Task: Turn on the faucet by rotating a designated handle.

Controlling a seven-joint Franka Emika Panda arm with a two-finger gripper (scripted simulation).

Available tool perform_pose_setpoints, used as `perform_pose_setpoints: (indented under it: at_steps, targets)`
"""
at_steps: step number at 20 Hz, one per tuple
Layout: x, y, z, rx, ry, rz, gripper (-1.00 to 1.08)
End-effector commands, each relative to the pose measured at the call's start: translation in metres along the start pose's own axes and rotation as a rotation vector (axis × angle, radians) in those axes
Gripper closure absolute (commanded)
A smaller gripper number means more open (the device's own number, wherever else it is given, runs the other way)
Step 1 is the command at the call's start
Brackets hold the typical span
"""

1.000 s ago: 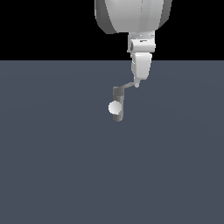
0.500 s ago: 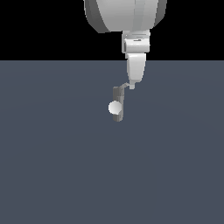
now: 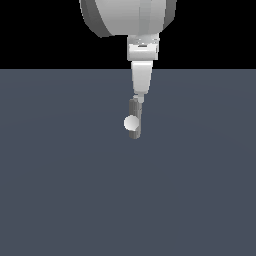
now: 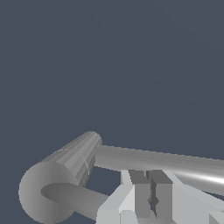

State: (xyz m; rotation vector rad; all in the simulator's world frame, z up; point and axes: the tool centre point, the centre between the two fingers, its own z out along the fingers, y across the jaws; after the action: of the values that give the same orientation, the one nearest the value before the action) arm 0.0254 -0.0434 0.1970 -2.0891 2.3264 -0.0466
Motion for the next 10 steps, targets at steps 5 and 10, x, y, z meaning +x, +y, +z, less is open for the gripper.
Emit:
perform_pose_setpoints:
  at_steps: [5,10]
  targets:
    - [-0.017,0.0,0.001,-0.001,0.0,0.006,1.08]
    - [-0.04,-0.009,0.005,-0.009,-0.003,-0.006,1.08]
